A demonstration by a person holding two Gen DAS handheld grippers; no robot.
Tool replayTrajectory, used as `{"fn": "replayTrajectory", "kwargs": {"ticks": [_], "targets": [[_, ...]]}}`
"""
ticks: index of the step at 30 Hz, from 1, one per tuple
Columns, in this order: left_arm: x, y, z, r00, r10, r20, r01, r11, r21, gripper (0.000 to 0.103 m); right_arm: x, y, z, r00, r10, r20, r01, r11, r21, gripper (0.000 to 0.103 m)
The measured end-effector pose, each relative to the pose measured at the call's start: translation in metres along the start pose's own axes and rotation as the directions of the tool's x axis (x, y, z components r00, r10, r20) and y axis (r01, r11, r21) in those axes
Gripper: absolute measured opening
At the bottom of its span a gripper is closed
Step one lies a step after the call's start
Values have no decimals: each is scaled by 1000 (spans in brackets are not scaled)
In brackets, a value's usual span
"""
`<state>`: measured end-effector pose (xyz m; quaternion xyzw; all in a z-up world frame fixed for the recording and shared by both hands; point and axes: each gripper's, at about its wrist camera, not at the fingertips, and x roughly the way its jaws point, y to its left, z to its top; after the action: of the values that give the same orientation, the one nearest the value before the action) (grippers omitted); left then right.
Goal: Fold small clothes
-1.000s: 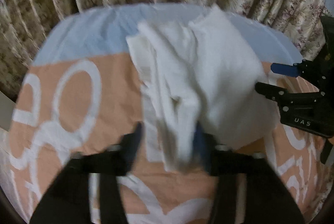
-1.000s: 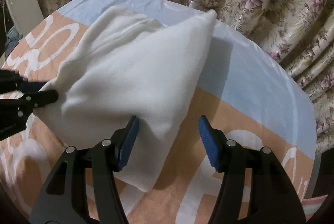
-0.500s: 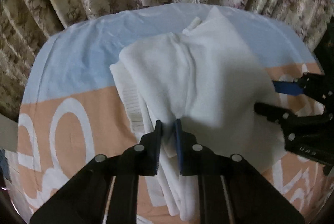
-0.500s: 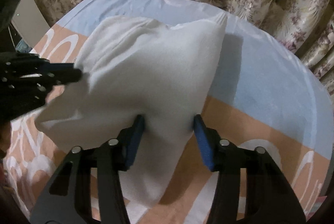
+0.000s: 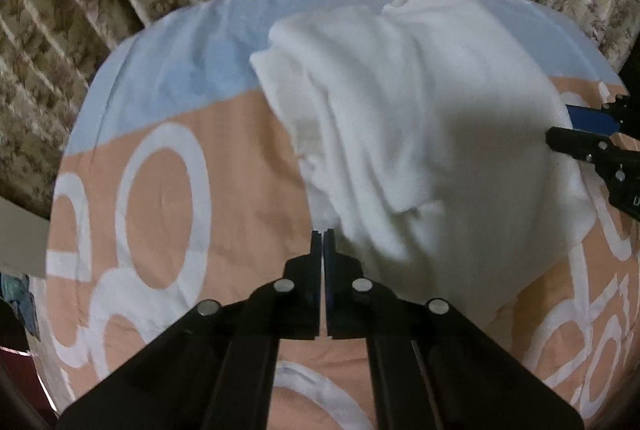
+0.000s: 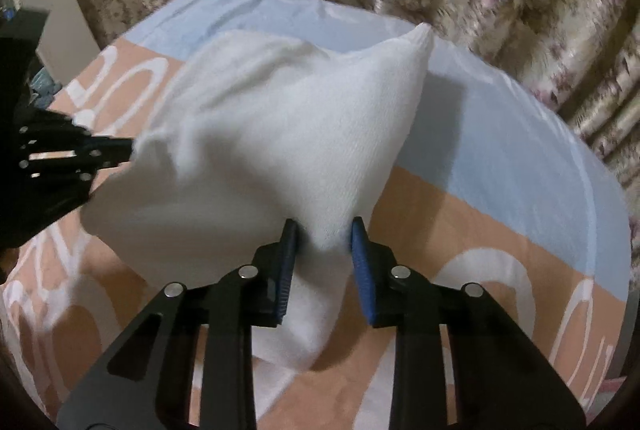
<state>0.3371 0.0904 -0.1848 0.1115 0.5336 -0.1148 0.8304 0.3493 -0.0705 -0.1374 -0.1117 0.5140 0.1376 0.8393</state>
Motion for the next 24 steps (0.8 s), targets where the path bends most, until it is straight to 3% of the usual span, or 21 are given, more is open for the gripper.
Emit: {"fn": "replayTrajectory", "kwargs": {"ticks": [7, 9, 11, 14, 15, 17, 19, 24], "targets": [[-33, 10, 9, 995, 7, 100, -4, 1000, -31, 4, -9, -12, -1, 998, 19, 56, -20, 1000, 18, 41], [-38, 5, 22, 993, 1, 117, 3, 999, -32, 19, -16, -15, 5, 996, 5, 87, -7, 1000, 26, 47], [-40, -3, 34, 990, 5, 138, -2, 1000, -18, 53, -16, -17, 15, 995, -17, 95, 14, 1000, 23, 49], [-35, -19, 49, 992, -35, 124, 33, 999, 14, 58, -9, -15, 25, 996, -26, 86, 26, 1000, 0, 51], [-31, -23, 52, 993, -43, 110, 41, 999, 20, 60, -7, -15, 26, 996, -28, 80, 29, 1000, -6, 57], [-29, -27, 53, 993, -19, 114, 16, 1000, 23, 79, -5, -12, 24, 996, -47, 75, 49, 998, -24, 63], [-26, -24, 50, 993, 1, 121, -2, 1000, 12, 86, -5, -11, 19, 995, -58, 77, 61, 997, -40, 68], [-11, 6, 32, 995, -66, 78, 73, 994, -84, 90, -5, -18, 10, 994, -80, 80, 84, 995, -46, 73]]}}
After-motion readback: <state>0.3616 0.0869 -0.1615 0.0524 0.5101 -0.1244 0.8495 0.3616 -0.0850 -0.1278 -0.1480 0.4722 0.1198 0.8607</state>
